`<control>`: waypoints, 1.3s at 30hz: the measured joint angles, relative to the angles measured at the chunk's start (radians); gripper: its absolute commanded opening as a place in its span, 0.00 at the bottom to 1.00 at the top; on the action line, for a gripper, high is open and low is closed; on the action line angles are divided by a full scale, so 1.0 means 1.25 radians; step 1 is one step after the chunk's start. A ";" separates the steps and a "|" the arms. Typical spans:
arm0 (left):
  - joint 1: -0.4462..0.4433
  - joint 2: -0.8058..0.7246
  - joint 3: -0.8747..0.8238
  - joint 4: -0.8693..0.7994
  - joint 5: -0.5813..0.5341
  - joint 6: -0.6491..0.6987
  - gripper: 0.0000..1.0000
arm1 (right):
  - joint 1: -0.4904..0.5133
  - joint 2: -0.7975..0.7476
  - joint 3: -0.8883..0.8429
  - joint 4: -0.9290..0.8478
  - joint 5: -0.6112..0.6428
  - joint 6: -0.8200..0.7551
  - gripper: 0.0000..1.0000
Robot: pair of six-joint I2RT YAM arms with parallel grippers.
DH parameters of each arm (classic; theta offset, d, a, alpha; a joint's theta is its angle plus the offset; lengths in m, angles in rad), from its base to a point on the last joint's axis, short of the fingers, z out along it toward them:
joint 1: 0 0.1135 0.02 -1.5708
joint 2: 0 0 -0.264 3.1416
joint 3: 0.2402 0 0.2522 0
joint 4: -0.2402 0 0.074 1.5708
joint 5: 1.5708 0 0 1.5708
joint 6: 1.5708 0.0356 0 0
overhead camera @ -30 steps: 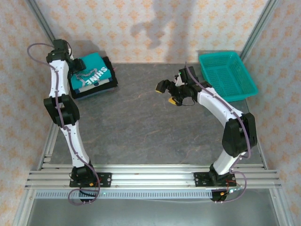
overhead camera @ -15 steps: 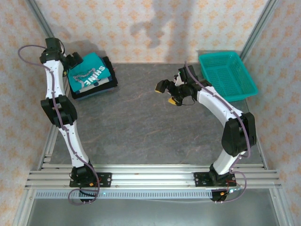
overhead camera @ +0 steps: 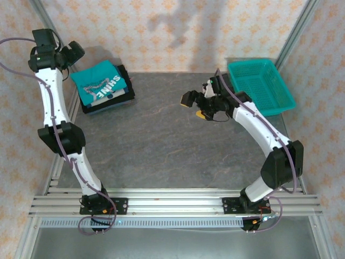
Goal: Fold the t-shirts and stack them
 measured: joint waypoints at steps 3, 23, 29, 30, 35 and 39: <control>0.000 -0.101 -0.150 0.048 0.013 0.000 1.00 | -0.001 -0.037 0.000 -0.031 0.020 -0.024 0.99; -0.231 -0.989 -1.292 0.398 -0.187 0.022 1.00 | -0.261 -0.492 -0.530 0.045 0.452 -0.174 0.99; -0.245 -1.035 -1.572 0.551 -0.280 0.065 1.00 | -0.263 -0.512 -0.777 0.300 0.588 -0.196 0.99; -0.245 -1.021 -1.588 0.589 -0.290 0.067 1.00 | -0.263 -0.501 -0.783 0.329 0.609 -0.207 1.00; -0.247 -0.855 -1.601 0.819 -0.311 0.084 1.00 | -0.263 -0.444 -0.798 0.565 0.690 -0.273 1.00; -0.247 -0.721 -1.624 0.993 -0.334 0.106 1.00 | -0.263 -0.362 -0.860 0.776 0.720 -0.320 1.00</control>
